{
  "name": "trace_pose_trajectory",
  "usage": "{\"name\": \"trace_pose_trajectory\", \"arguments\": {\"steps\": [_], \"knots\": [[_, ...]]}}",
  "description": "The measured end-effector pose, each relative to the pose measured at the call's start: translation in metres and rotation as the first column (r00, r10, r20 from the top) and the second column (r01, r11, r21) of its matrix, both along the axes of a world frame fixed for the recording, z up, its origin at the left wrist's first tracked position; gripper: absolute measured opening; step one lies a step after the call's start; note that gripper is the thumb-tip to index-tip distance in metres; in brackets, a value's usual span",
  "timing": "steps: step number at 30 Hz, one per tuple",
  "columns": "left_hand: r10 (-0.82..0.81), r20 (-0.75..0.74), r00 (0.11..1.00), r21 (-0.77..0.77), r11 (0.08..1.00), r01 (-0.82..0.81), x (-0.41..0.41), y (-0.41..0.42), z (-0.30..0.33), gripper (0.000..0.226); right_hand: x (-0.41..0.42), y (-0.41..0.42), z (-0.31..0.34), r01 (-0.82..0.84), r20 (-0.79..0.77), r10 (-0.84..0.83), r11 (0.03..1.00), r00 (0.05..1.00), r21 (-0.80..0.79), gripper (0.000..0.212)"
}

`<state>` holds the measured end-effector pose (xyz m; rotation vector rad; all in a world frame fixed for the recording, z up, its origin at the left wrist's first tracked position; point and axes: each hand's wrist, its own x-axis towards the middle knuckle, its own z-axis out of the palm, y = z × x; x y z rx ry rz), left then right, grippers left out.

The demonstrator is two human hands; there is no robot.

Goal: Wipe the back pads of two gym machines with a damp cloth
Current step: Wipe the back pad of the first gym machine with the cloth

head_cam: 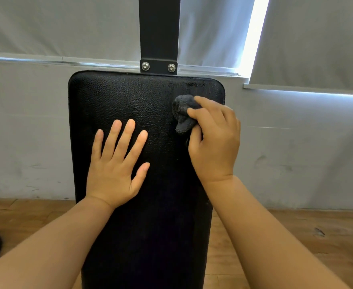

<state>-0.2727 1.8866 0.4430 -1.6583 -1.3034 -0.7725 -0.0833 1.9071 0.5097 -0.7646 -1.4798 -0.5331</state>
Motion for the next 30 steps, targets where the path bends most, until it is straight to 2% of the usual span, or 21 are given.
{"name": "trace_pose_trajectory", "arguments": {"steps": [6,14,18,24,27,30], "knots": [[-0.002,0.000,1.000,0.006,1.000,0.002,0.001,0.001,0.001,0.060,0.010,0.002,-0.007,0.021,0.066,-0.023,0.999,0.998,0.030,0.025],[-0.010,-0.002,1.000,0.017,1.000,0.010,0.000,0.002,0.000,0.061,0.010,0.016,0.046,-0.040,-0.084,0.036,0.998,0.996,-0.040,0.028],[-0.009,-0.003,1.000,0.020,1.000,0.009,0.000,0.002,0.000,0.061,0.010,0.006,0.026,-0.053,-0.045,0.052,0.998,0.998,-0.019,0.026],[-0.004,-0.005,1.000,0.017,1.000,0.004,0.000,0.003,0.000,0.060,0.014,-0.013,-0.047,0.009,0.051,-0.007,0.999,0.999,-0.032,0.025],[-0.002,-0.003,1.000,0.014,1.000,0.002,0.002,0.002,-0.003,0.056,0.012,-0.016,-0.055,0.013,0.033,-0.012,0.999,0.999,-0.043,0.025],[-0.010,0.070,0.998,0.009,1.000,0.009,0.009,0.000,-0.011,0.053,0.011,-0.016,-0.051,-0.001,0.014,0.001,0.999,1.000,-0.042,0.025]]}}
